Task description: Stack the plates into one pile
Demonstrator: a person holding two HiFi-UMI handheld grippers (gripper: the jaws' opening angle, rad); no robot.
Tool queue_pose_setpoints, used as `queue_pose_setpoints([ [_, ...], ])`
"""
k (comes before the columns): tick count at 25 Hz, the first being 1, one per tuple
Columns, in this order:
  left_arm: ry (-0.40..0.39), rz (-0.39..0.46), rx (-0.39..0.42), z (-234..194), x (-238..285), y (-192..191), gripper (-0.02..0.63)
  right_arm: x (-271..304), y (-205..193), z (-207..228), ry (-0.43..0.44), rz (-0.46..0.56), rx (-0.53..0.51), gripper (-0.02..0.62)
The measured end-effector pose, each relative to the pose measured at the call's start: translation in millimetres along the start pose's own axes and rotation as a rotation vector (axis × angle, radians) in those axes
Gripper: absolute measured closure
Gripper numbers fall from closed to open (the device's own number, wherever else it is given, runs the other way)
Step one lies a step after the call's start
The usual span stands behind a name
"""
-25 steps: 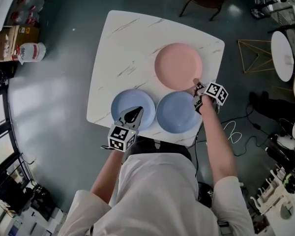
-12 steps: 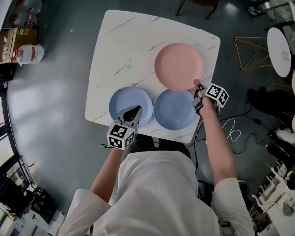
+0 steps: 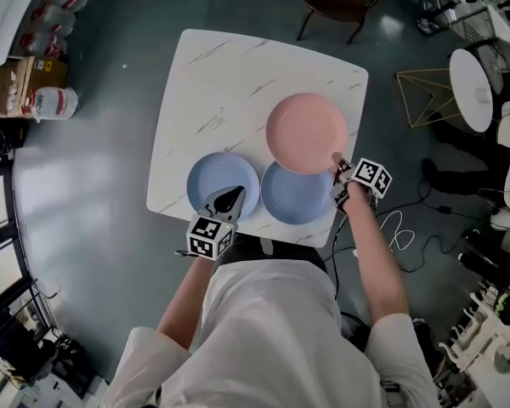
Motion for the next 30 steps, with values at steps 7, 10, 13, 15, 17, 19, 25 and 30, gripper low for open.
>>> queue_pose_setpoints([
  [7, -0.005, -0.002, 0.012, 10, -9, -6, 0.589, -33, -19, 6, 0.006, -0.021, -0.017, 0.548],
  [10, -0.006, -0.001, 0.021, 14, -13, -7, 0.589, -45, -33, 14, 0.001, -0.032, -0.018, 0.547],
  [13, -0.006, 0.002, 0.027, 14, -18, -5, 0.589, -56, -47, 19, -0.007, -0.042, -0.009, 0.545],
  [15, -0.004, 0.003, 0.030, 14, -23, -4, 0.589, -63, -56, 21, -0.011, -0.048, -0.014, 0.543],
  [17, -0.002, 0.001, 0.033, 13, -27, -5, 0.589, -68, -65, 24, -0.015, -0.057, -0.017, 0.543],
  [19, -0.003, -0.003, 0.035, 15, -31, -8, 0.589, -73, -74, 27, -0.018, -0.065, -0.016, 0.541],
  [25, -0.016, -0.017, 0.044, 21, -39, -14, 0.589, -87, -95, 37, -0.031, -0.065, 0.002, 0.539],
  [30, -0.018, -0.016, 0.046, 25, -43, -15, 0.589, -101, -109, 47, -0.039, -0.068, 0.008, 0.539],
])
Point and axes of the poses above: the fingertips, and each gripper's own axes: x forward along the fingers, z to its right, y out of its top, the point moved 6 cm from there along -x, backward along the fingers, and after that the axes turned 11 degrees about z, right-handed, at the moved point
